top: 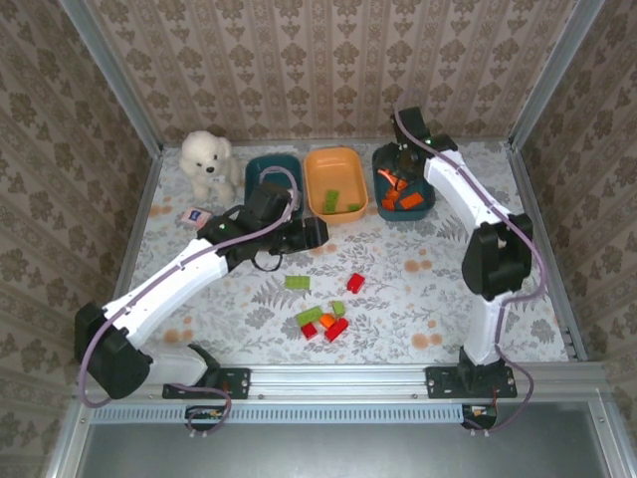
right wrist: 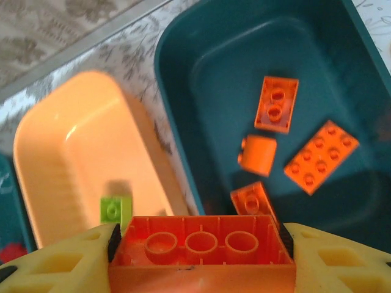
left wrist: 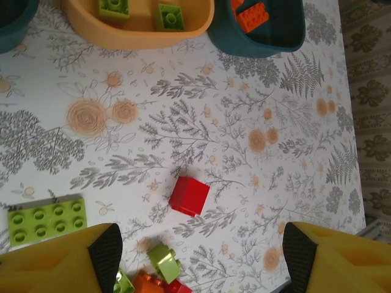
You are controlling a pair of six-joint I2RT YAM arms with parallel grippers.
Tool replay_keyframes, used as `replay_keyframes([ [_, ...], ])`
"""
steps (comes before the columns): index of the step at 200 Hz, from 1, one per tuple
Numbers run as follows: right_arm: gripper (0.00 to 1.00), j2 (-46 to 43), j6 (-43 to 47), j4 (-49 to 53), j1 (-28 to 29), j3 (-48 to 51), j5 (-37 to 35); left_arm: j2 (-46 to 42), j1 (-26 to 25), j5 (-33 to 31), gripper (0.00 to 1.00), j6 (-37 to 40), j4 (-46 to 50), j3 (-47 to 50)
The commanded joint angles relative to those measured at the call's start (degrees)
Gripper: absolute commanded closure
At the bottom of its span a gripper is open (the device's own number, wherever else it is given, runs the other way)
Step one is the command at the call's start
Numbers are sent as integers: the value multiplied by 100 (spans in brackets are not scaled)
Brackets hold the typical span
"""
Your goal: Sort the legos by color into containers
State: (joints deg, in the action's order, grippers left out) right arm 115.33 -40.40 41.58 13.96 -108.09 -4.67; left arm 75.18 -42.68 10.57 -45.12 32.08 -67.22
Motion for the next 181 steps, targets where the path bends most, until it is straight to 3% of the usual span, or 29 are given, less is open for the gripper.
replay_keyframes([
  [1, 52, 665, -554, -84, -218, -674, 332, 109, 31, 86, 27, 258, -158, -313],
  [51, 52, 1993, -1661, -217, -471, -1761, 650, 123, 44, -207, 27, 386, 52, -486],
  [128, 52, 2685, -2245, 5, -443, -2206, 674, 255, 92, -477, 27, 482, 474, -816],
  [181, 39, 2770, -2286, 495, -438, -2412, 560, 384, 112, -457, 27, 498, 518, -880],
])
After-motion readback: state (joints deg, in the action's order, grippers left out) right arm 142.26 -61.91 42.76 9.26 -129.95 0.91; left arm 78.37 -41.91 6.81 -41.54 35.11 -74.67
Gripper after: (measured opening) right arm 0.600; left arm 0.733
